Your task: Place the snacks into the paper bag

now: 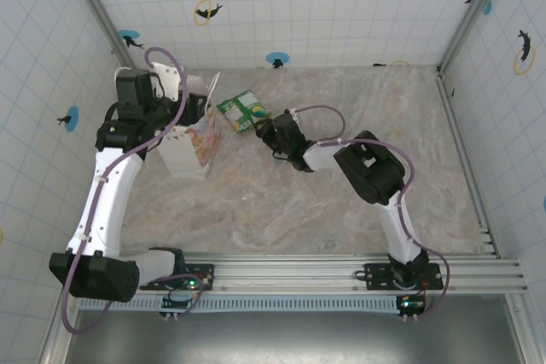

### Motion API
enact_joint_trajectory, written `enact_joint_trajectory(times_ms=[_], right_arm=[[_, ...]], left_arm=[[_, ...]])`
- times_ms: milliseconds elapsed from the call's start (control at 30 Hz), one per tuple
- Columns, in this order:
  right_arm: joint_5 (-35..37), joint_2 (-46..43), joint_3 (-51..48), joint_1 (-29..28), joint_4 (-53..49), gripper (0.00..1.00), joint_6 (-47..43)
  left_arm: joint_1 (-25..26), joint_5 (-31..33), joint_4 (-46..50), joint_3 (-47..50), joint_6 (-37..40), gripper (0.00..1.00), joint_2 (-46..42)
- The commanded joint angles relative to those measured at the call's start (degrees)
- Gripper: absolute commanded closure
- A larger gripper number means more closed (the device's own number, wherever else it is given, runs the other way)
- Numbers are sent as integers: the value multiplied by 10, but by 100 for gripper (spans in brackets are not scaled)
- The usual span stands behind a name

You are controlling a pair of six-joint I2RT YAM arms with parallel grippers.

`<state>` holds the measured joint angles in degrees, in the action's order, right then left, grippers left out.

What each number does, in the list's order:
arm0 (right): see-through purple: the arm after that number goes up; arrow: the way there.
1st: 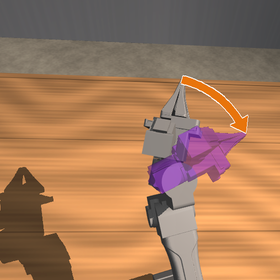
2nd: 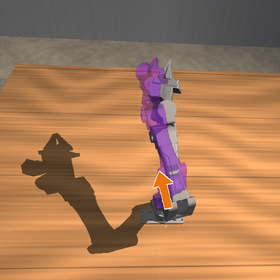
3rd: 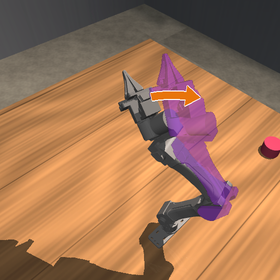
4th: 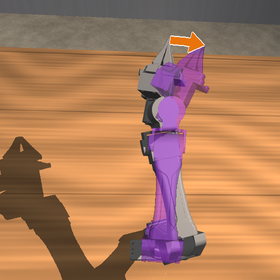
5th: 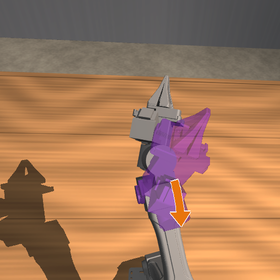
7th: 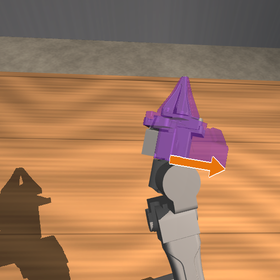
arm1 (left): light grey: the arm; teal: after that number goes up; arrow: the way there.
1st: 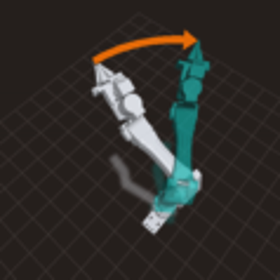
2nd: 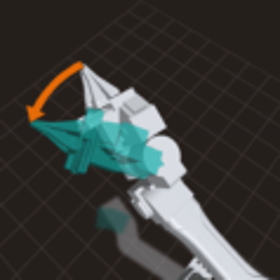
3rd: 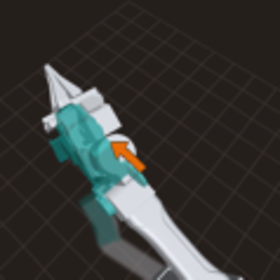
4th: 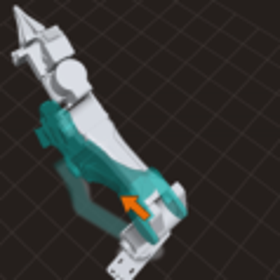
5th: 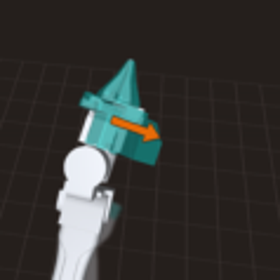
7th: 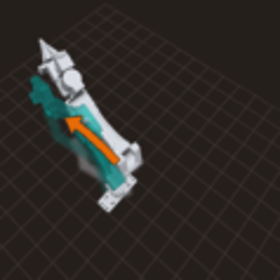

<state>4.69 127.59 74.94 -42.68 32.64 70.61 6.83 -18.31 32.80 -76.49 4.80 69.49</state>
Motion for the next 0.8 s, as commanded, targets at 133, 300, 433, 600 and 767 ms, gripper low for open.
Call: enact_joint_trajectory(times_ms=[133, 300, 433, 600, 767], right_arm=[[25, 77, 89, 18, 18, 44, 32], [29, 112, 131, 27, 4, 45, 42], [30, 138, 167, 32, -4, 47, 48], [32, 171, 209, 34, -17, 53, 54], [31, 175, 222, 35, -27, 78, 28]], left_arm=[[5, 28, -44, 8, -11, 34, -22], [4, 17, -59, 1, -18, 33, -22], [5, 16, -71, 0, -22, 33, -23], [5, 28, -69, -5, -12, 32, -17], [5, 41, -53, -18, 1, 32, -12]])
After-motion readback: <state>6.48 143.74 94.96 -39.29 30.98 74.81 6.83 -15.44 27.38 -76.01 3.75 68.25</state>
